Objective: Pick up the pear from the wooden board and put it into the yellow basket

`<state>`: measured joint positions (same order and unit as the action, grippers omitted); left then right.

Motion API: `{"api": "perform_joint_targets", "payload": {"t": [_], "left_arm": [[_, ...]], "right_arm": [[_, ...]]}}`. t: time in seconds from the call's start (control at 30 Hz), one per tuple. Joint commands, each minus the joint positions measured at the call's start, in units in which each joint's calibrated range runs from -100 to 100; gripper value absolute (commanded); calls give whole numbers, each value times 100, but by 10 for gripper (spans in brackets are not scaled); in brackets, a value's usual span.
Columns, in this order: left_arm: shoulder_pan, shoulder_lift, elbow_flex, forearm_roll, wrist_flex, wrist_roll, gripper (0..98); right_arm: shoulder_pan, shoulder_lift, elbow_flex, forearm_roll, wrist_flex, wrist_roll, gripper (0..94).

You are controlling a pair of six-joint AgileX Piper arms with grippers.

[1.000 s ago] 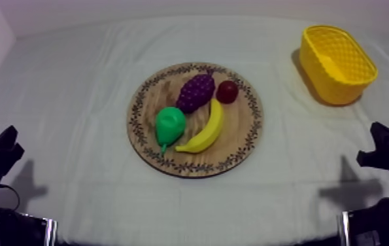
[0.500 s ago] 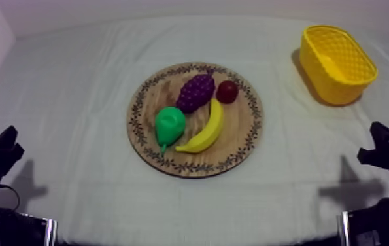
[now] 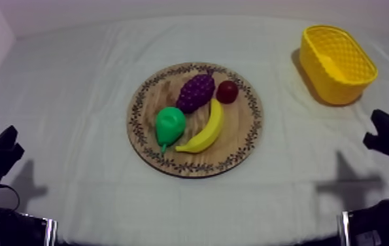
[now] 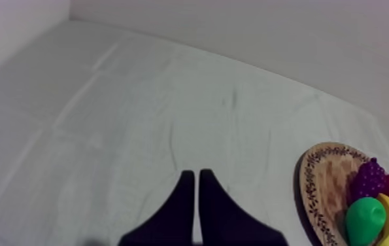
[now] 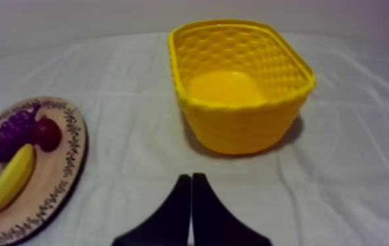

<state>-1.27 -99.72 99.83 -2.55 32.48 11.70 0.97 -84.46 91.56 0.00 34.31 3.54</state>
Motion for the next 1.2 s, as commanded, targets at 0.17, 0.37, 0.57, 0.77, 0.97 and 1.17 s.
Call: {"api": "perform_joint_targets", "payload": {"t": [0.17,0.37,0.57,0.77,0.97,1.17], "left_arm": [[0,-2,-5,-1,1,0,1],[0,-2,-5,-1,1,0,1],[0,-2,-5,-1,1,0,1],[0,-2,-5,-1,1,0,1],[0,-2,-5,-1,1,0,1],[0,-2,-5,-1,1,0,1]], "right_arm": [[-292,1881,-2496,-327,717,-181,3],[-562,2938,-4252,-722,1586,-139,3],[-987,3962,-5904,-947,2893,-249,3],[-1719,5012,-6921,-924,3778,-560,3],[-2219,5951,-7375,-1000,4004,-843,3],[-2667,6695,-7557,-931,3897,-1185,3]]}}
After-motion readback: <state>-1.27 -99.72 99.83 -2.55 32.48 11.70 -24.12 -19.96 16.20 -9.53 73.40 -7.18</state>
